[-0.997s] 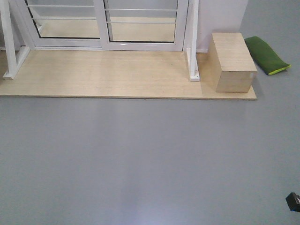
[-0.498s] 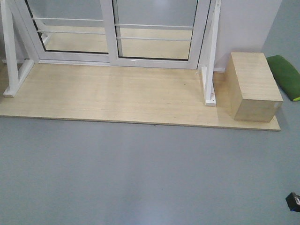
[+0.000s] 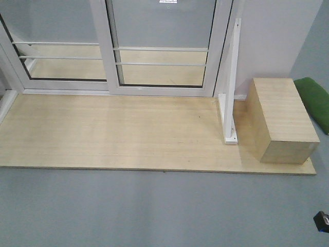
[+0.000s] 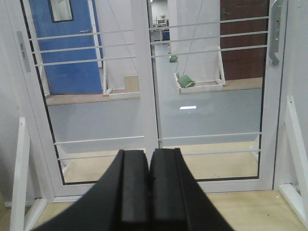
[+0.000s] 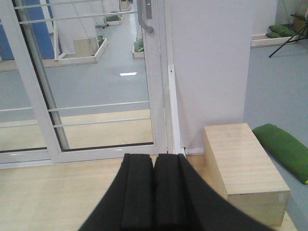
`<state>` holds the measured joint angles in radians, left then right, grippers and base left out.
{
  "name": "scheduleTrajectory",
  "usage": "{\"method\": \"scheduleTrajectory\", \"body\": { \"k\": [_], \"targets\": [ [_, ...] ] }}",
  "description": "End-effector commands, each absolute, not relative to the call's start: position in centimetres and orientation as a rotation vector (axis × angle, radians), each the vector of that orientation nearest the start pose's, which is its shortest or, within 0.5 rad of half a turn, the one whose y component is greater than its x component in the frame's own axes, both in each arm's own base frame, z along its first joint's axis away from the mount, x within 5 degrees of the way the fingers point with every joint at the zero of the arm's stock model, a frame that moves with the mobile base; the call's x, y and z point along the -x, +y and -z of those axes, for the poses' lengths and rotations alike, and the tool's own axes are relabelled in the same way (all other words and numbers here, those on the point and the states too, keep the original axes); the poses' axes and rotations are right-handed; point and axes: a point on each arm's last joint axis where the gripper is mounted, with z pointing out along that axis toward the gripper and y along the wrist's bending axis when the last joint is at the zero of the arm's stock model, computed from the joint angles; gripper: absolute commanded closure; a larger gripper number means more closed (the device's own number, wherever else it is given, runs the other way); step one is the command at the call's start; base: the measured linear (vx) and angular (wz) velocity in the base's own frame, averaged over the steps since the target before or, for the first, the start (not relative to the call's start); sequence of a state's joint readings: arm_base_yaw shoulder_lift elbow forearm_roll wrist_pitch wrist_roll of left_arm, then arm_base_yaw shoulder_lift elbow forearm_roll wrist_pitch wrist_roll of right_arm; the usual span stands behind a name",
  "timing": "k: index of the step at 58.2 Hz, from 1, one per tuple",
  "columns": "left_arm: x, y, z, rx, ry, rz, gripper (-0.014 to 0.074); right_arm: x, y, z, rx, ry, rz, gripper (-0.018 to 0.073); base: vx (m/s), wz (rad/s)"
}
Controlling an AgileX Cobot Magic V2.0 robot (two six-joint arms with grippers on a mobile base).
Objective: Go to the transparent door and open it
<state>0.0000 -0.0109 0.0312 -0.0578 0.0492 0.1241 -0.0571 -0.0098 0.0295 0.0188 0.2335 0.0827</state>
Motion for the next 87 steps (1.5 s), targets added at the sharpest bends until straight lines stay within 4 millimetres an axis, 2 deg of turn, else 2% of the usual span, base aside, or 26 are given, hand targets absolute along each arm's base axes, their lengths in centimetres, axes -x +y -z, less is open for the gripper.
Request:
{"method": "scheduleTrajectory", "body": {
  "k": [1,87],
  "targets": [
    [-5.61,0.02,-20.2,-0.034,1.472,-0.041,0.0603,-5.55,-0.31,-18.93,-0.124,1.639,-0.026,0.0565,0.47,-0.07],
    [-5.61,0.02,-20.2,-0.034,1.472,-0.041,0.0603,-5.55,-0.31,-18.93,-0.124,1.638,-0.026,0.0565,0.41,-0.01]
  ]
}}
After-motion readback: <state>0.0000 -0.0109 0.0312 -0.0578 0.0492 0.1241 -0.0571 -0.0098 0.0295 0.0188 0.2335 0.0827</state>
